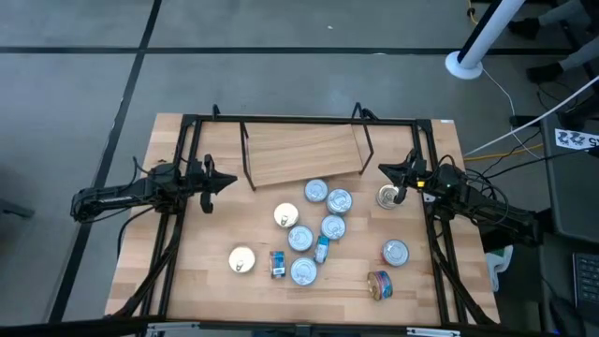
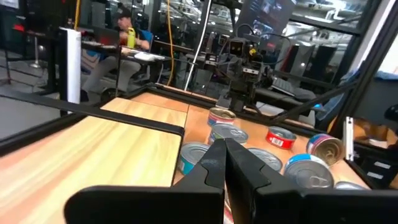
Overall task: Stack canned seafood by type on shelf
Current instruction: Put the blue pink tuna can on the shelf
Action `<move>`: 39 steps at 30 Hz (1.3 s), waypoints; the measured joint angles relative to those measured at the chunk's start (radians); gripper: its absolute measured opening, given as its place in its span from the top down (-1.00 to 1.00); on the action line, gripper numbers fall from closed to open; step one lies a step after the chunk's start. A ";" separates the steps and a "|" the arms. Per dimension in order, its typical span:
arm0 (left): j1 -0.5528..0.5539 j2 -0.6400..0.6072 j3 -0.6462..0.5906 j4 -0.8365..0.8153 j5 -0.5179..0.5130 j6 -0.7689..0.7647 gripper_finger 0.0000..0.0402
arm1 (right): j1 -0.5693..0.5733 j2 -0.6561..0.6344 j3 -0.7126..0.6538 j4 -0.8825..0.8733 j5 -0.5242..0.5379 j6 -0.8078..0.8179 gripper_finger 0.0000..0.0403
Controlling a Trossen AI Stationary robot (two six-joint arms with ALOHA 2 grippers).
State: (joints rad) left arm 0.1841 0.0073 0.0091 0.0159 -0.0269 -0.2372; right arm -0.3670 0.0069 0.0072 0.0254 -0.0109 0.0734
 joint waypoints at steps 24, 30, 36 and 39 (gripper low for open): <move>-0.001 0.000 0.000 0.005 -0.001 -0.344 -0.25 | 0.000 0.000 0.000 0.000 0.000 0.000 0.88; -0.001 0.000 0.000 0.005 -0.003 -0.394 -0.35 | 0.000 0.000 0.000 0.000 0.000 0.000 0.88; -0.001 0.000 0.000 0.003 -0.021 -0.394 -0.36 | 0.000 0.000 0.000 0.000 0.000 0.000 0.88; -0.001 0.000 0.000 0.002 -0.021 -0.386 -0.36 | 0.000 0.000 0.000 0.000 0.000 0.000 0.88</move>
State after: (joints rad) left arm 0.1833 0.0074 0.0092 0.0184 -0.0479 -0.6228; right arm -0.3670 0.0070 0.0071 0.0253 -0.0109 0.0733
